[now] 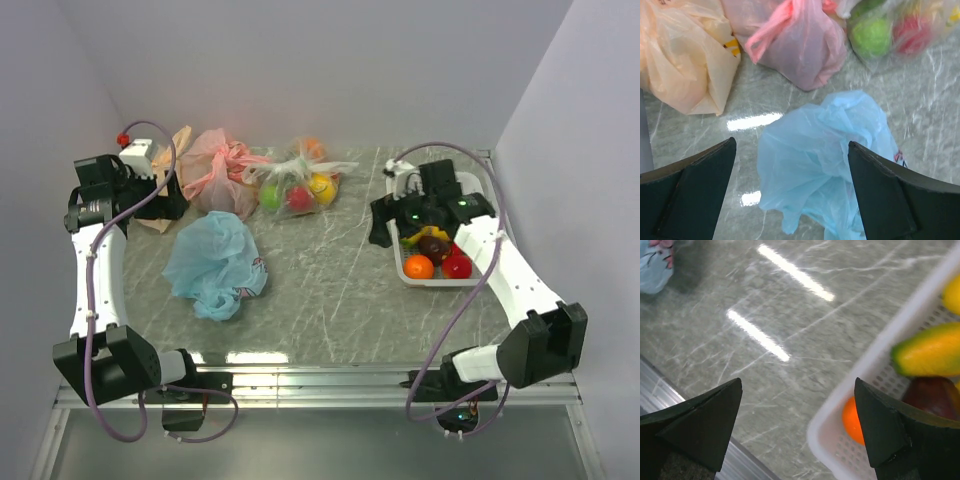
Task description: Place the fake fruits into the plastic bag and tie a complex knot
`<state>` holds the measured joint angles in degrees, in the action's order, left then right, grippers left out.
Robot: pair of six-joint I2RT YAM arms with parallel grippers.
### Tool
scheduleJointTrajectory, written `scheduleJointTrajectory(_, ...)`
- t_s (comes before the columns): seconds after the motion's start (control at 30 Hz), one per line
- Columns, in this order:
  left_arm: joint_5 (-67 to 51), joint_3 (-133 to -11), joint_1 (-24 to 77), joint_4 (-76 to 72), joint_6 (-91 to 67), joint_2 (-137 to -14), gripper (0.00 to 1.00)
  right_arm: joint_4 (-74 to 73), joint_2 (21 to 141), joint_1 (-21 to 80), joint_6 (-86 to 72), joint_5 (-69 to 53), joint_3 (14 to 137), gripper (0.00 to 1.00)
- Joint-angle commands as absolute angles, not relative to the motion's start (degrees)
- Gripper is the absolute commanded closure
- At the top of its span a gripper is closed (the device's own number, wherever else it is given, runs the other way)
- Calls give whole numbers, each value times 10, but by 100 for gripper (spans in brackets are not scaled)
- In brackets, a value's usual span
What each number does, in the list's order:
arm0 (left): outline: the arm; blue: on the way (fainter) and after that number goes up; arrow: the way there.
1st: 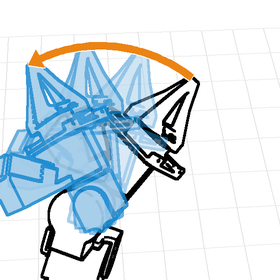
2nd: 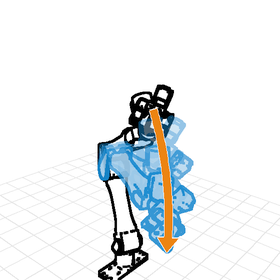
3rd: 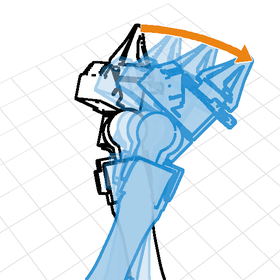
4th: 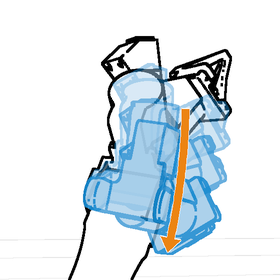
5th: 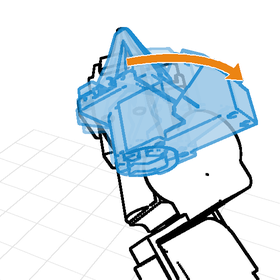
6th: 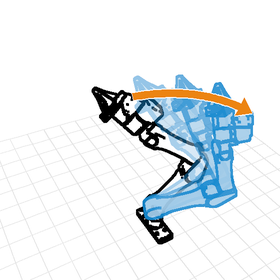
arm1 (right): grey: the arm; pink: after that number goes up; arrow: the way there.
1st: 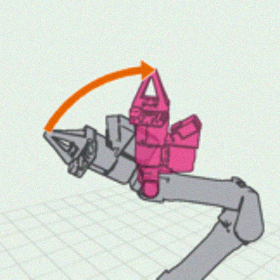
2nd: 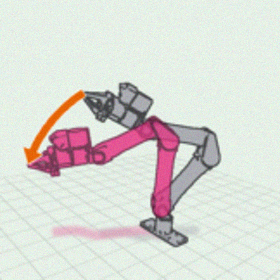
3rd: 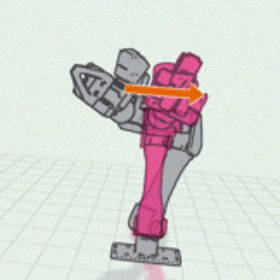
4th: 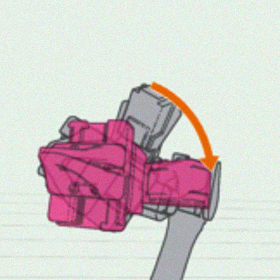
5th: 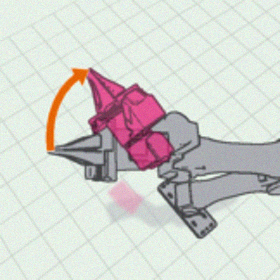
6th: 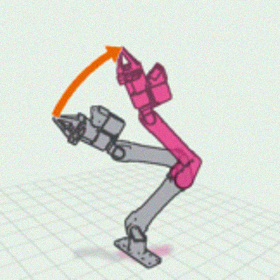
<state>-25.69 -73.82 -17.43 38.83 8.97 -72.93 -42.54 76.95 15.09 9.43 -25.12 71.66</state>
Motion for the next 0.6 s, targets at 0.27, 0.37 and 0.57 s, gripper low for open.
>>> scheduleJointTrajectory(0.27,-361,-701,-199,413,139,-636,1,-280,973,368,7,-229,874,0)
scheduleJointTrajectory(0.37,-388,-707,-210,417,110,-635,1,-266,1050,416,1,-216,949,0)
scheduleJointTrajectory(0.57,-464,-692,-245,410,17,-652,1,-248,1173,476,-62,-221,1075,0)
